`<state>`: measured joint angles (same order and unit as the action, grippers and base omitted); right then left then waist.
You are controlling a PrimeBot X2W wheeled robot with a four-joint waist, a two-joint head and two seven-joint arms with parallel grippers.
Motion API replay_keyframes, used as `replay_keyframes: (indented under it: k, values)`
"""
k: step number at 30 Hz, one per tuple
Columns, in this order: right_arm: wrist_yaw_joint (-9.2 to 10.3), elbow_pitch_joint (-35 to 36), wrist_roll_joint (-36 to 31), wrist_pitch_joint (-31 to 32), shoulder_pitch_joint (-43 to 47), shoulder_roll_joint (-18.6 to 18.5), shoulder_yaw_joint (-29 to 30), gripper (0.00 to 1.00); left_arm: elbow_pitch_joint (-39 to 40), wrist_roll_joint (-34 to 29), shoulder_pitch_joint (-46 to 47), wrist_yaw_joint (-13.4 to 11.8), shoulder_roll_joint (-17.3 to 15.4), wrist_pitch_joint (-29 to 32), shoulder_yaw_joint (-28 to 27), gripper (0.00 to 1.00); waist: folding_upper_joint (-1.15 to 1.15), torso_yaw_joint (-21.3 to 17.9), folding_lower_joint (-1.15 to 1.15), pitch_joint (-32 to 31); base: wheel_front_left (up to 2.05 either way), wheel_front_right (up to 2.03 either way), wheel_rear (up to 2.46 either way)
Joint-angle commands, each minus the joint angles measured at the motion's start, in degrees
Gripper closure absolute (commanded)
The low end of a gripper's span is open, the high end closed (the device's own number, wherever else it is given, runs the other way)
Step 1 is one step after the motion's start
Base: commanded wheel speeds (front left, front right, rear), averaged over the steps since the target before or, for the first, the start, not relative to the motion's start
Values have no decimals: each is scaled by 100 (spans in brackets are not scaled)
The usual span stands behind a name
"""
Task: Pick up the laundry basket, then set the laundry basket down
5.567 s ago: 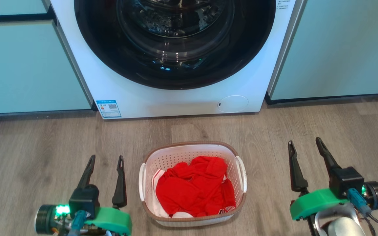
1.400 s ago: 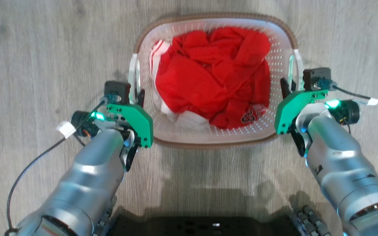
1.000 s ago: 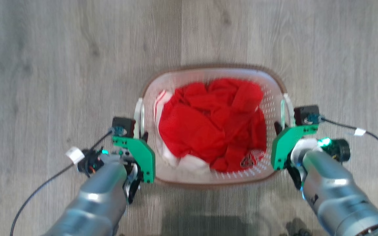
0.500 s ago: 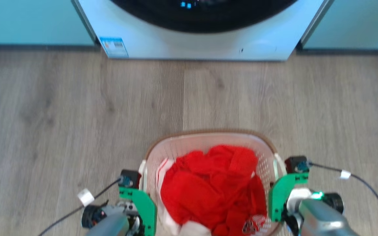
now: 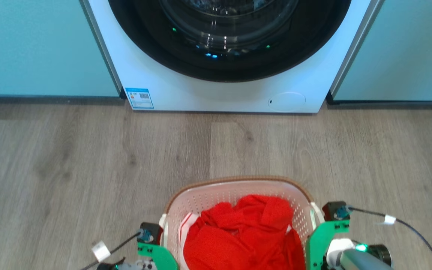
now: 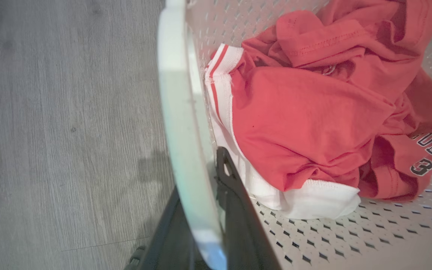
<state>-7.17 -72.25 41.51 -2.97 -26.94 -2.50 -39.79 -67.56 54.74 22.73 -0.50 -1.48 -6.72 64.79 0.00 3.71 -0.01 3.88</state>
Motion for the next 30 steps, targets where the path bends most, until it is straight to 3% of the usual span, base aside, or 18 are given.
replay_keyframes:
  k: [1,30]
  values:
    - [-32,72,57,-47,-4,-38,-133,100,-19,6,15,-2,-140,-94,44,100,0,22,1,-99,0,0,0]
    - [-32,-38,541,-115,-44,-38,-700,100,-105,340,-11,-71,-140,-235,451,100,0,-19,1,-254,0,0,0]
